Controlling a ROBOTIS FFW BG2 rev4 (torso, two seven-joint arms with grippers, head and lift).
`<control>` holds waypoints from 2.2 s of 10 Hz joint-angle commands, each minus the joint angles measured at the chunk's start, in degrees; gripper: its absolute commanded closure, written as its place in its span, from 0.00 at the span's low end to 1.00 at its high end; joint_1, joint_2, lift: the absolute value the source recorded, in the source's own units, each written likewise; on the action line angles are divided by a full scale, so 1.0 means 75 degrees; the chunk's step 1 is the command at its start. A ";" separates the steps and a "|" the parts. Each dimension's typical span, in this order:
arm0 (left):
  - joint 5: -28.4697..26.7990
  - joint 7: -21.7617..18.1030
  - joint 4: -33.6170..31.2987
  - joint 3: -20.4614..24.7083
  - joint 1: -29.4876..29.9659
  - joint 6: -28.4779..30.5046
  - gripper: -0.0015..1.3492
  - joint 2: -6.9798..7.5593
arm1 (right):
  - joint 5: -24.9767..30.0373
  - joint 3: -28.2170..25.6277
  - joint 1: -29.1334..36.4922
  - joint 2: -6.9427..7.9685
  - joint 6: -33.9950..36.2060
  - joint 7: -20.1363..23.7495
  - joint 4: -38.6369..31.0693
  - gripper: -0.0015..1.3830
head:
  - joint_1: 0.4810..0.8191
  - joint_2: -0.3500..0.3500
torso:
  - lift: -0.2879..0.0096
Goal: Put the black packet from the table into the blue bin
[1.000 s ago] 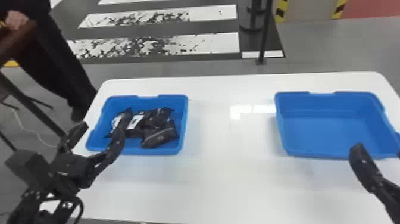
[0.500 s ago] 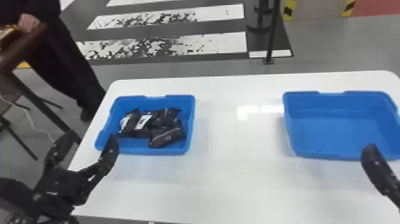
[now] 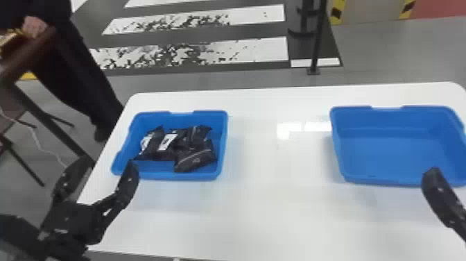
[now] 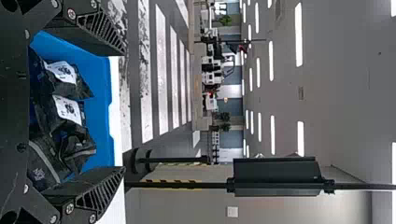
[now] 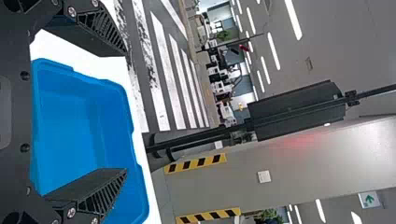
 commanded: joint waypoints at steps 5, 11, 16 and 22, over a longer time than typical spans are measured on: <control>0.0100 0.0007 0.0000 -0.0101 0.0001 0.0111 0.12 -0.0020 | 0.0006 0.0013 0.0012 0.0007 0.0000 -0.0011 -0.0001 0.10 | 0.63 0.73 | 0.60; 0.0207 0.0007 0.0000 -0.0269 0.0001 0.0149 0.12 -0.0020 | -0.0009 0.0013 0.0012 0.0007 0.0000 -0.0011 -0.0020 0.10 | 0.63 0.71 | 0.60; 0.0314 0.0019 0.0000 -0.0299 0.0001 0.0205 0.12 -0.0020 | -0.0039 0.0013 0.0030 0.0007 0.0000 -0.0011 -0.0001 0.10 | 0.63 0.70 | 0.60; 0.0359 0.0019 0.0000 -0.0421 -0.0018 0.0167 0.12 0.0012 | -0.0055 0.0013 0.0030 0.0007 0.0000 -0.0011 -0.0001 0.10 | 0.63 0.68 | 0.60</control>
